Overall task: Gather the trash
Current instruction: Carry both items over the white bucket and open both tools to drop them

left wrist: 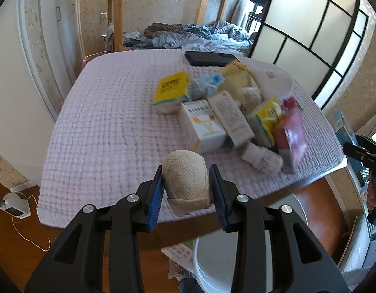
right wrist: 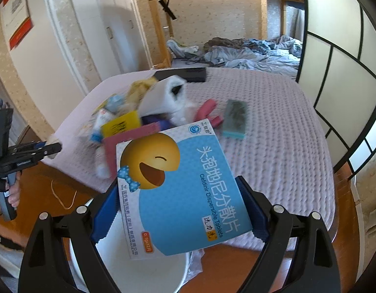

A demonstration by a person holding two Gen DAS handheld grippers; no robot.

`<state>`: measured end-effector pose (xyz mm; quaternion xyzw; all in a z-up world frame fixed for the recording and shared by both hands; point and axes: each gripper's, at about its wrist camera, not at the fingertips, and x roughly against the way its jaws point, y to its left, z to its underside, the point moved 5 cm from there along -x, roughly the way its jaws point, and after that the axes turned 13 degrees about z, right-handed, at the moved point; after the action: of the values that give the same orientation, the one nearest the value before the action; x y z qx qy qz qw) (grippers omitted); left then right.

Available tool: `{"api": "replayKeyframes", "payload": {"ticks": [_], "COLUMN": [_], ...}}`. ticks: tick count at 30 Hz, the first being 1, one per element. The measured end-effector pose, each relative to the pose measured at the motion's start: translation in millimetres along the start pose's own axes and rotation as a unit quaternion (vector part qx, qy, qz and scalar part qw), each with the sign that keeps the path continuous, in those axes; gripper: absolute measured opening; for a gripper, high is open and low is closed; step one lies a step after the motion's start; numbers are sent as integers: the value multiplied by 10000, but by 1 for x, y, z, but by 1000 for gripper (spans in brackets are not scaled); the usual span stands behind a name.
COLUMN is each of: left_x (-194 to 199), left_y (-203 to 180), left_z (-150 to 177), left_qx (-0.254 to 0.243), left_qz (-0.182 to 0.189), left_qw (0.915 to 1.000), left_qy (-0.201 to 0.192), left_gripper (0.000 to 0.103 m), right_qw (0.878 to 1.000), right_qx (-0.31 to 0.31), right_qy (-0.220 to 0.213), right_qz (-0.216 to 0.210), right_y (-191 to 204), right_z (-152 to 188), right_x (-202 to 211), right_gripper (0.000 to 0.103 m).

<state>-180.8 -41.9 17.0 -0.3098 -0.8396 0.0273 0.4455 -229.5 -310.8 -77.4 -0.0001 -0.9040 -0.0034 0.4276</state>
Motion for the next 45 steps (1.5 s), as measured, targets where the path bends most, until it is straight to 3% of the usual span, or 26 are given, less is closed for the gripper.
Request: {"api": "replayKeyframes", "payload": {"ticks": [12,23,45], "left_x": [-1,-21,-78], "left_y": [-36,-63,-75], "left_z": [37,81,115], "left_qx": [-325,-469,-566], "left_qz": [344,619,518], "left_qw": [9981,9926,9855], "left_qy": [400,932,1513], "left_gripper": [39,39,39], "right_qw": [9978,9947,9907], "right_qx": [236,241,107], "right_qy": [483,925,1350], "right_qz": [-388,-386,-161], "right_y": [44,62,81], "right_z": [45,87,119], "right_x": [7,-11,-61], "right_gripper": [87,87,87]}}
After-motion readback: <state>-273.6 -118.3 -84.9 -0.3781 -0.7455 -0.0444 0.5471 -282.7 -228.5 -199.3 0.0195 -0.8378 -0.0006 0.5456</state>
